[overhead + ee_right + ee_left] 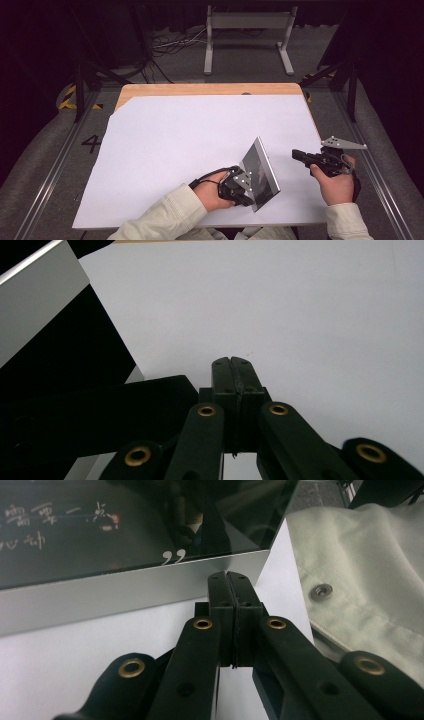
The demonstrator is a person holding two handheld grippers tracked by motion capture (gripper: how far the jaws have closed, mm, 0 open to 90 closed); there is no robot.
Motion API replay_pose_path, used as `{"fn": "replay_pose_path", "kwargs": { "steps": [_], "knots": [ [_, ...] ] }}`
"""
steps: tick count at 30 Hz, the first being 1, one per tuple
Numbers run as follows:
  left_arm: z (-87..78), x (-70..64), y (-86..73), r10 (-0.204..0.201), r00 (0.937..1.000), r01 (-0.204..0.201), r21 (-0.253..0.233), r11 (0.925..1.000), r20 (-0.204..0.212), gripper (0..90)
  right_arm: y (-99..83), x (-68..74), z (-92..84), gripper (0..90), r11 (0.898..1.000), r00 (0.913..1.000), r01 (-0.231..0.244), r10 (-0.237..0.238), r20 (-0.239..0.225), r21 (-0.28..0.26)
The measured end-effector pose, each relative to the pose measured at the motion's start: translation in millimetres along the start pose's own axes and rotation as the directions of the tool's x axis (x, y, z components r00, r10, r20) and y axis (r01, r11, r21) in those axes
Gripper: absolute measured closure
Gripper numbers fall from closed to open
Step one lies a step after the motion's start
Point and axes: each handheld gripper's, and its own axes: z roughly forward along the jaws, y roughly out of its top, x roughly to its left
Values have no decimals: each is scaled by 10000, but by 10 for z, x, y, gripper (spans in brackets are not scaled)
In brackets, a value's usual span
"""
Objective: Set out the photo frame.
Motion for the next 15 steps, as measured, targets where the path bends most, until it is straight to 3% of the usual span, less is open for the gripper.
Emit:
{"fn": "replay_pose_path", "kwargs": {
  "steps": [6, 15],
  "knots": [
    [47, 42, -15, -288, 9993, 275, -496, 9984, -252, 900, 6, 2, -35, 899, 10000, 10000, -26, 26, -12, -80],
    [144, -18, 40, 26, 10000, -26, -670, 9977, -5, 899, 23, 6, -76, 899, 9999, 9999, -77, 76, -88, -146]
  ]
}}
